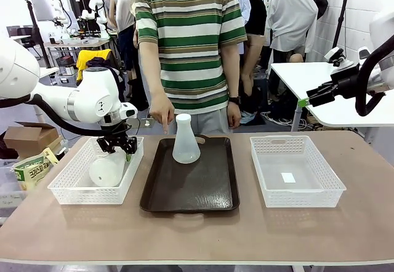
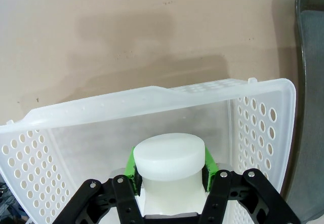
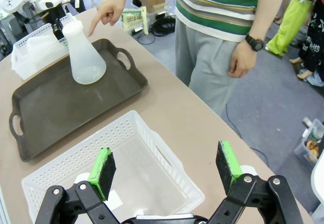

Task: Prepare the laboratory tools.
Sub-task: Place the picked Big flask upright in the Handle tray as directed by the person.

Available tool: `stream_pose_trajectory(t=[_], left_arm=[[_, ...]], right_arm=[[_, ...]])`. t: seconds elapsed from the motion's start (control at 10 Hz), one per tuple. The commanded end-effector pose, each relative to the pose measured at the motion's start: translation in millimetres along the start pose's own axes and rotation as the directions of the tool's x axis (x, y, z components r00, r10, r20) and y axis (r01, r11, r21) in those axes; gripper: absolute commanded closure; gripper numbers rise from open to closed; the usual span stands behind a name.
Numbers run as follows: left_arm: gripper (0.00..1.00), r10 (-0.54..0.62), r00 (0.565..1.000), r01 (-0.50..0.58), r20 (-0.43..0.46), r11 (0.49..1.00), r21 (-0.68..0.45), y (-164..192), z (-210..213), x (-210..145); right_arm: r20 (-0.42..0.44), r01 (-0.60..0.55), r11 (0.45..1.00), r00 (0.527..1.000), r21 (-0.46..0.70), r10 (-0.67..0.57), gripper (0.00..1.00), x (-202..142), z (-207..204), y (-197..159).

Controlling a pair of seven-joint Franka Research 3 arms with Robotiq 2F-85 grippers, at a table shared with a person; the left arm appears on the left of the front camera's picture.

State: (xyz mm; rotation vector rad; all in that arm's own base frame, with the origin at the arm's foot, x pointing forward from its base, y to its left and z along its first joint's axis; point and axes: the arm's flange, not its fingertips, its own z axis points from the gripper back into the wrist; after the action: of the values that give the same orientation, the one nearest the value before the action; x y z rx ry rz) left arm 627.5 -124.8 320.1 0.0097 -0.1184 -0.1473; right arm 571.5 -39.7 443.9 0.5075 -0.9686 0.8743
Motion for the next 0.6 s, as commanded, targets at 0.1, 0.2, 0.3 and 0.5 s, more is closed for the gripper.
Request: stream_pose_trajectory(t=[0.1,0.2,0.3,0.5], left_arm=[[1.0,-0.003,1.0,0.003,0.002,1.0,0.002,0.5,0.2,0.3],[1.0,-0.003,1.0,0.003,0.002,1.0,0.002,0.5,0.2,0.3],[1.0,-0.003,1.0,0.003,0.002,1.0,0.002,0.5,0.2,0.3],[1.0,-0.003,1.0,0.003,0.002,1.0,0.002,0.5,0.2,0.3]], right_arm=[[-0.011,0.001,1.0,1.0,0.002,-0.001,0.0,-1.2,1.3,1.0],[-0.011,0.001,1.0,1.0,0.002,-0.001,0.0,-1.2,1.3,1.0],[-0.011,0.001,1.0,1.0,0.002,-0.001,0.0,-1.2,1.3,1.0],[-0.011,0.001,1.0,1.0,0.002,-0.001,0.0,-1.2,1.3,1.0]])
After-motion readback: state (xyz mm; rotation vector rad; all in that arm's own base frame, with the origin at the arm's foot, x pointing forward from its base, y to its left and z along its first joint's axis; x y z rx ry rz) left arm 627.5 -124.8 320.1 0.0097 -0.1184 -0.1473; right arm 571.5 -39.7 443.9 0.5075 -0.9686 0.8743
